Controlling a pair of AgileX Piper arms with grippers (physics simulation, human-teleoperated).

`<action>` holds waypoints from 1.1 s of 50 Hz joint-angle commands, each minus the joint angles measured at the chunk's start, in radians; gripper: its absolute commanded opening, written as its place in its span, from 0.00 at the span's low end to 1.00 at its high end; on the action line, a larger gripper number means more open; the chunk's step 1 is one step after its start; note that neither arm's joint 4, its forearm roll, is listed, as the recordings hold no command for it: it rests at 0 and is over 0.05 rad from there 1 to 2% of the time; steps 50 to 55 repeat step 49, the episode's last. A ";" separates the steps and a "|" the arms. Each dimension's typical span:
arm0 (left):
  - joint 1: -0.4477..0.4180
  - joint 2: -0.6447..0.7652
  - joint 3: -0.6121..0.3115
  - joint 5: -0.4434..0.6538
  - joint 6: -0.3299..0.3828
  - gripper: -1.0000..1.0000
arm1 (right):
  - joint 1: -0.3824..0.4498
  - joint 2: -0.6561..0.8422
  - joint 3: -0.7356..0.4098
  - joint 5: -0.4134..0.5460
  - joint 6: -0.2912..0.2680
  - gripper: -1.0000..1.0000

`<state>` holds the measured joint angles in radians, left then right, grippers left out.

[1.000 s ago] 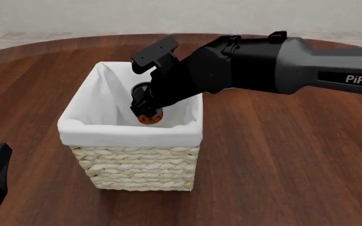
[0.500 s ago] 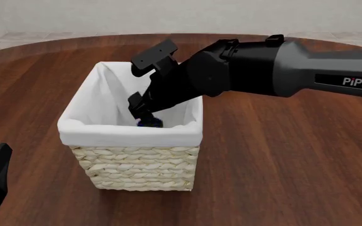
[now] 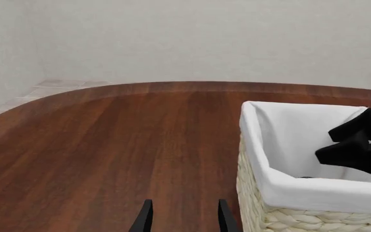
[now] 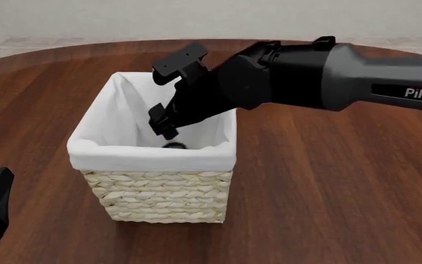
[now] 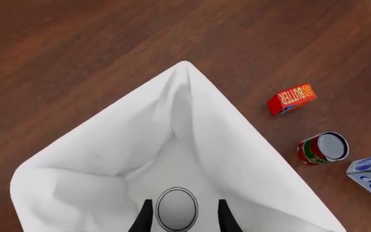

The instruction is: Pick up the alphabet soup and put it in the basket.

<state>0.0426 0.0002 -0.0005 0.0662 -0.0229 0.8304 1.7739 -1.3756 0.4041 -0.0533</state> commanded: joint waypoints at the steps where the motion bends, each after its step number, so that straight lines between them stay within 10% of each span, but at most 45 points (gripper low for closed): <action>1: -0.001 0.000 0.000 0.000 0.000 1.00 | -0.004 -0.032 -0.024 0.020 0.012 1.00; 55: -0.059 0.000 -0.002 -0.022 0.021 1.00 | -0.013 -0.229 0.113 -0.059 0.140 1.00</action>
